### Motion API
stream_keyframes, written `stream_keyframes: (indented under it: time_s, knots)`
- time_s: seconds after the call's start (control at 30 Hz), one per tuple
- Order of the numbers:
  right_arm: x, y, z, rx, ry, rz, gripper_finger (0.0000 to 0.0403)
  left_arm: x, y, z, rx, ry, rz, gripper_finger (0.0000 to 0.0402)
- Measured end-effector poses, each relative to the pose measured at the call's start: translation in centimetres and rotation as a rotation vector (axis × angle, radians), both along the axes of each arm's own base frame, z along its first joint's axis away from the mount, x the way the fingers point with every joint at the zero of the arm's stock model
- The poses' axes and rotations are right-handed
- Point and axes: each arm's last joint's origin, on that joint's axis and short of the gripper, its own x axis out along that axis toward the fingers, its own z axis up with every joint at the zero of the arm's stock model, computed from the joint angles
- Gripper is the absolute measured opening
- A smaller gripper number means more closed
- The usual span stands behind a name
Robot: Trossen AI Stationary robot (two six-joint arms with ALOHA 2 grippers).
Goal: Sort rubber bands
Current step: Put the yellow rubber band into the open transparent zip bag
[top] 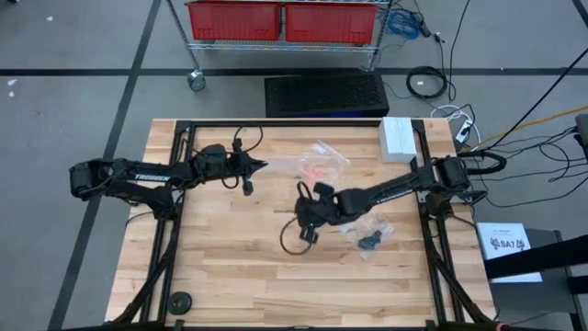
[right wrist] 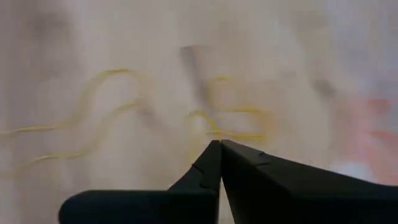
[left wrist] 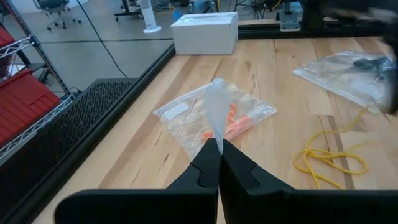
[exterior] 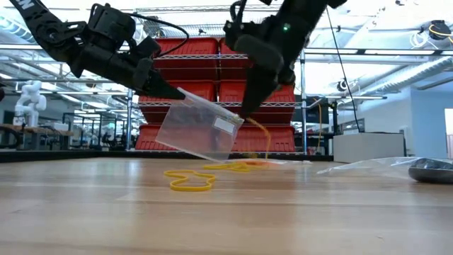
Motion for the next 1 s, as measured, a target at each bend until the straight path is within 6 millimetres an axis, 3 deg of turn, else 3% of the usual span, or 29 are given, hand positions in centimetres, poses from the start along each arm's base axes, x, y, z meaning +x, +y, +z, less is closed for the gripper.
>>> stream_keyframes:
  time_s: [0.17, 0.4, 0.57, 0.8, 1.0]
  knots:
    - [0.7, 1.9, -1.1, 0.141, -0.201, 0.072, 0.0000, 0.0, 0.0, 0.0, 0.002, -0.005, 0.000, 0.0002]
    - [1.6, 1.1, -1.0, 0.159, -0.383, 0.036, 0.0000, 0.0, 0.0, 0.0, 0.002, -0.005, 0.000, 0.0002]
    - [1.6, 1.1, -2.6, 0.215, -0.301, 0.013, 0.0000, 0.0, 0.0, 0.0, 0.001, -0.004, 0.000, 0.0002]
    - [0.5, 4.2, -6.2, 0.382, -0.095, 0.016, 0.0000, 0.0, 0.0, 0.0, 0.000, 0.000, 0.000, 0.0002]
    - [-0.9, 6.0, -7.0, 0.435, 0.033, -0.015, 0.0000, 0.0, 0.0, 0.0, 0.000, -0.001, 0.000, 0.0002]
